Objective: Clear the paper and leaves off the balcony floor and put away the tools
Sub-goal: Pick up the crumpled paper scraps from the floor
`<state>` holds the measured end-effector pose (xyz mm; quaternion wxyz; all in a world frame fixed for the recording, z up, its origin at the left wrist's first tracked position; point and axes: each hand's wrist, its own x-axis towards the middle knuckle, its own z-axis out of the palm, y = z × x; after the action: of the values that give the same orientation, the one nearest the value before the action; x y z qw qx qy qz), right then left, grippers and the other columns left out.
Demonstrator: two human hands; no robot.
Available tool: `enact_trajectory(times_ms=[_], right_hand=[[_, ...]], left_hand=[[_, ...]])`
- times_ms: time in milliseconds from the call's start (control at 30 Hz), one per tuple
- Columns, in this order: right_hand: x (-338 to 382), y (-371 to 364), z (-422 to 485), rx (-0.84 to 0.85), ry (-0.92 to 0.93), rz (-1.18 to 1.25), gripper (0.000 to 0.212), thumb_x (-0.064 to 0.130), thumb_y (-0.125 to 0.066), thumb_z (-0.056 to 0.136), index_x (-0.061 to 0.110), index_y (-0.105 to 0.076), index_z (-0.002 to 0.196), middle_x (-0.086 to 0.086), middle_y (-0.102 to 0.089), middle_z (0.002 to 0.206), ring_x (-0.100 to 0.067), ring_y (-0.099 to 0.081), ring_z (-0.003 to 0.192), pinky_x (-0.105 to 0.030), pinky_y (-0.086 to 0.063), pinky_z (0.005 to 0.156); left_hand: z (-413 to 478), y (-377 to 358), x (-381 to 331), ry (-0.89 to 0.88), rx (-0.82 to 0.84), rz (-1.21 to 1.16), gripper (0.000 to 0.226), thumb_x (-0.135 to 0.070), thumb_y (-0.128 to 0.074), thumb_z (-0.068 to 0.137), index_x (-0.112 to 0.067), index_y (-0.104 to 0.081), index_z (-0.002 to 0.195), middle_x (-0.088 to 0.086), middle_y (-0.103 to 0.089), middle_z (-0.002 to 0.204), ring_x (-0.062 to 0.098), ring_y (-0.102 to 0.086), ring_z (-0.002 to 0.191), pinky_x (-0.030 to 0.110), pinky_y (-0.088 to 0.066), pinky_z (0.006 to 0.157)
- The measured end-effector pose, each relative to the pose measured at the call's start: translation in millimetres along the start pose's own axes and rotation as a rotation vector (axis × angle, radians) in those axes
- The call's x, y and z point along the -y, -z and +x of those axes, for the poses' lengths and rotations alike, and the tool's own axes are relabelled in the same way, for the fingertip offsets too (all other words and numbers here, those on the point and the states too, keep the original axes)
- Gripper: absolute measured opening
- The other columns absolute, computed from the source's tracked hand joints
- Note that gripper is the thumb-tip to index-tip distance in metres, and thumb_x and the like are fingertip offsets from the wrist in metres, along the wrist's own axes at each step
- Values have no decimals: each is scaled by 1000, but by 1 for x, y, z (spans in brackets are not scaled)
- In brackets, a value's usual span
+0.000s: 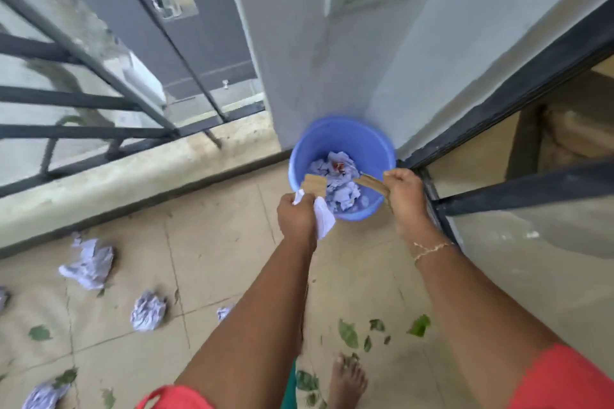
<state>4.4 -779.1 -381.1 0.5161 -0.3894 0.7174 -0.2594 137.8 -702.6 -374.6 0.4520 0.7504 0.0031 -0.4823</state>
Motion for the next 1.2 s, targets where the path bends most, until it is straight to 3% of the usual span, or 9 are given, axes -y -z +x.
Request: enact_trajectory(times_ms=[100,200,267,367,467,567,667,967,1200], right_hand=[[7,-11,28,34,-46,-49,26,28,-51,82,18,-48,58,-12,-61,78,-18,-48,71,-30,-38,62],[21,-18,36,52,-115,30,34,28,-37,100,5,-60,92,-8,-53,79,-19,-51,70,-34,-41,71],[22,-22,41,96,-193,122,41,31,-31,101,1,-51,121,-21,-57,99,-27,-59,82,-38,-48,76],[23,-20,38,117,-232,127,44,28,-29,102,-1,-42,132,-24,-49,127,-34,-54,109,-41,-45,93],[16,-16,32,106,-156,126,27,25,-33,102,9,-49,115,-15,-49,102,-19,-54,84,-24,-47,71],[-3,-15,23,122,-89,-29,12,22,-45,97,16,-53,103,-5,-55,90,-21,-52,88,-40,-45,89],[-17,-22,-5,112,1,-119,5,22,-52,92,18,-54,96,-4,-59,89,-20,-55,88,-39,-46,85],[-70,-83,-114,142,125,-254,6,11,-60,88,14,-56,85,3,-58,75,-14,-52,72,-10,-38,65],[-104,-127,-222,265,87,-300,6,11,-60,89,11,-56,84,-1,-60,77,-15,-55,75,-11,-40,65]], left_hand=[[27,-32,-21,114,110,-9,8,-18,-52,95,-13,-57,92,3,-55,78,23,-54,73,29,-44,67],[34,-49,-39,275,277,-1,34,-41,-41,98,-12,-55,111,6,-58,85,19,-51,63,21,-44,47],[38,-52,-43,309,329,-11,38,-47,-35,99,-15,-54,106,2,-61,77,22,-51,64,15,-39,37],[40,-50,-43,250,354,94,36,-47,-31,99,-20,-50,113,-2,-58,96,17,-55,80,26,-47,61],[48,-35,-29,-61,346,395,43,-40,-36,100,-11,-50,129,1,-56,126,21,-54,112,35,-43,97],[46,-17,-19,-316,294,613,39,-32,-42,99,-6,-52,126,7,-56,128,23,-50,121,25,-35,94],[47,7,-6,-433,222,779,41,-30,-45,97,-7,-49,131,9,-54,130,23,-47,123,27,-34,94],[42,115,43,-392,84,894,33,-29,-47,96,-7,-56,120,14,-56,120,28,-48,117,32,-36,92],[11,256,87,-319,15,852,31,-28,-47,96,-6,-57,115,13,-56,117,27,-49,115,28,-34,89]])
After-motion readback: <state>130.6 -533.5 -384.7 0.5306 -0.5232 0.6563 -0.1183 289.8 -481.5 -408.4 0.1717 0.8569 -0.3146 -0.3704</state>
